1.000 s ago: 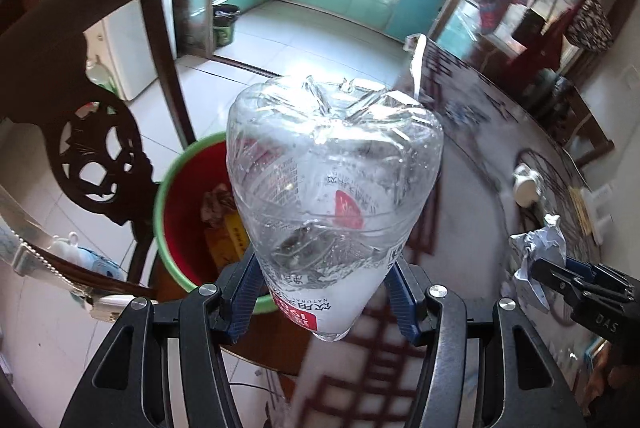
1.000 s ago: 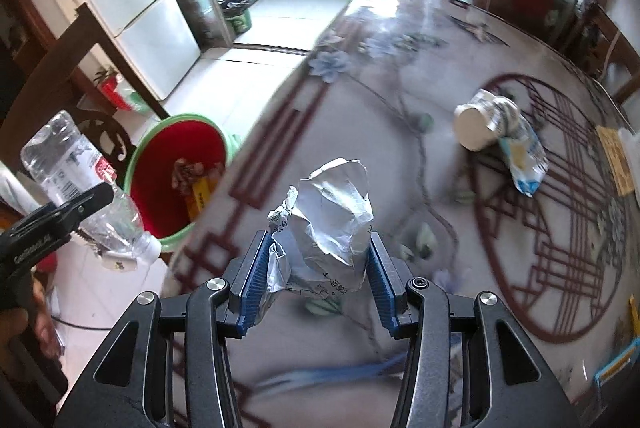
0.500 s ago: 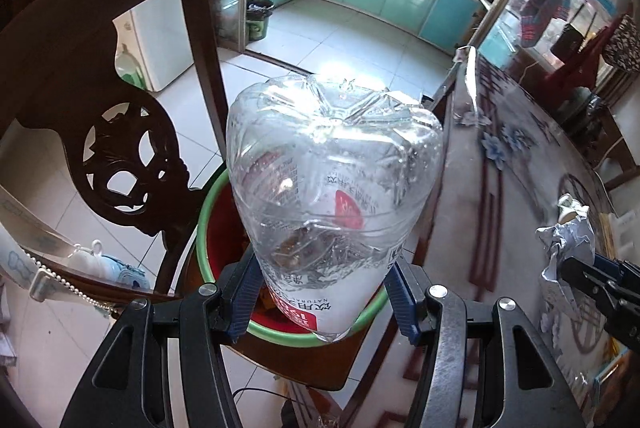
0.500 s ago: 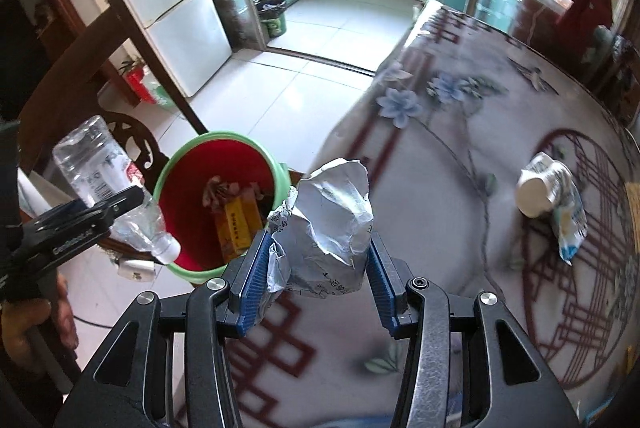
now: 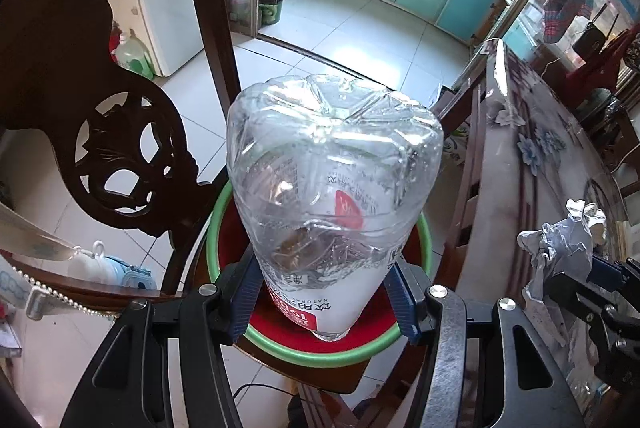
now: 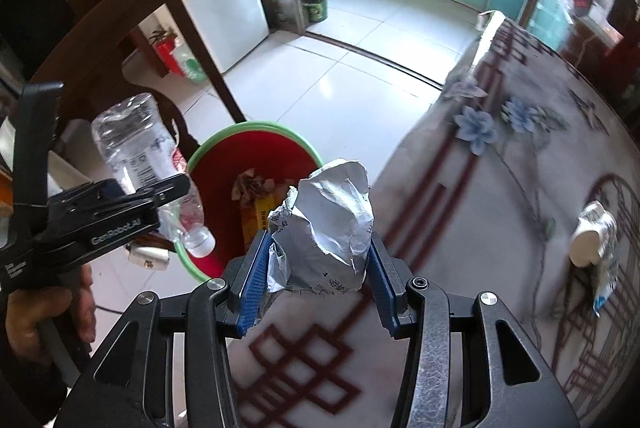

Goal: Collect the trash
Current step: 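Open both tools to drop the bottle and foil into the bin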

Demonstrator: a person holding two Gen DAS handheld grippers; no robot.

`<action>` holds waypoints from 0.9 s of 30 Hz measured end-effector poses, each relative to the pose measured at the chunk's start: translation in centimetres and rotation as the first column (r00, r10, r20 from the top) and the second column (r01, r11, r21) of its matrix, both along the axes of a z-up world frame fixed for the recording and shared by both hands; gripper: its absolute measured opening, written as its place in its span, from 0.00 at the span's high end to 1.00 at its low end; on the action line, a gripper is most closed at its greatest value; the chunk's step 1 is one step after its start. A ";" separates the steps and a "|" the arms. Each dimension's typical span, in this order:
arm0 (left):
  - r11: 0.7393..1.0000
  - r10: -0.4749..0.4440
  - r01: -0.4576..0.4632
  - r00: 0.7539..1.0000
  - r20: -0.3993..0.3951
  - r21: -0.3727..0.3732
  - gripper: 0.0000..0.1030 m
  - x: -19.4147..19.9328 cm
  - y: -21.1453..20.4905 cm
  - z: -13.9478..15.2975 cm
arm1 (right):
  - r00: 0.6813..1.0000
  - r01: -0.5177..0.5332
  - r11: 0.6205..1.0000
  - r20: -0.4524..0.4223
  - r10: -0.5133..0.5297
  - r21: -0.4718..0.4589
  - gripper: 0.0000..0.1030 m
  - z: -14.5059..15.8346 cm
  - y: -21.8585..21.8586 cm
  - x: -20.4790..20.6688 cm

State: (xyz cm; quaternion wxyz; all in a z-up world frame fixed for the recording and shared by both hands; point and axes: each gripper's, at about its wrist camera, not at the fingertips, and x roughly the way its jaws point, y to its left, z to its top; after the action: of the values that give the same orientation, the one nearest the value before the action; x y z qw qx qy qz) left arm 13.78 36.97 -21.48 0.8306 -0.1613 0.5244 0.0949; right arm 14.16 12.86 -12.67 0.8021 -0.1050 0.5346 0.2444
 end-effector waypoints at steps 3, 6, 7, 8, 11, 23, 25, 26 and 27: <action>1.000 0.012 -0.012 1.000 -0.012 0.007 0.46 0.5 0.6 -0.5 | 1.000 -0.024 1.000 -0.007 0.024 0.005 0.56 -0.4 0.8 0.3; 1.000 0.023 -0.022 1.000 -0.016 0.015 0.46 0.8 1.3 -1.0 | 0.999 -0.050 0.999 -0.005 0.050 0.005 0.56 -0.7 1.7 0.4; 1.000 0.026 -0.026 1.000 -0.016 0.017 0.46 0.9 1.5 -1.1 | 0.998 -0.056 0.998 -0.005 0.056 0.004 0.56 -0.8 1.9 0.5; 0.999 0.030 -0.029 0.999 -0.016 0.019 0.46 0.9 1.7 -1.1 | 0.998 -0.061 0.998 -0.006 0.061 0.003 0.56 -0.9 2.1 0.5; 0.999 0.031 -0.031 0.999 -0.018 0.015 0.46 1.1 2.2 -1.5 | 0.997 -0.075 0.997 -0.002 0.075 0.006 0.56 -1.0 2.7 0.6; 0.999 0.031 -0.031 0.999 -0.015 0.014 0.40 1.2 2.3 -1.8 | 0.994 -0.109 0.993 0.030 0.108 0.033 0.46 0.0 3.6 0.0; 0.999 0.031 -0.030 0.999 -0.012 0.018 0.40 1.0 2.2 -1.5 | 0.993 -0.109 0.993 0.041 0.108 0.039 0.36 0.3 3.6 -0.2; 0.999 0.031 -0.030 0.999 -0.009 0.019 0.40 0.8 2.2 -1.4 | 0.993 -0.107 0.993 0.052 0.105 0.044 0.36 0.6 3.5 -0.3; 0.999 0.032 -0.032 0.999 -0.006 0.022 0.40 0.6 2.2 -1.2 | 0.993 -0.107 0.993 0.054 0.104 0.048 0.36 0.7 3.4 -0.4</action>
State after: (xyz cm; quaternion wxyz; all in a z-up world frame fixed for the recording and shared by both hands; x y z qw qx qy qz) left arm 14.42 39.17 -22.65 0.8291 -0.1604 0.5233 0.1141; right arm 13.73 16.31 -11.97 0.8041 -0.1190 0.5010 0.2972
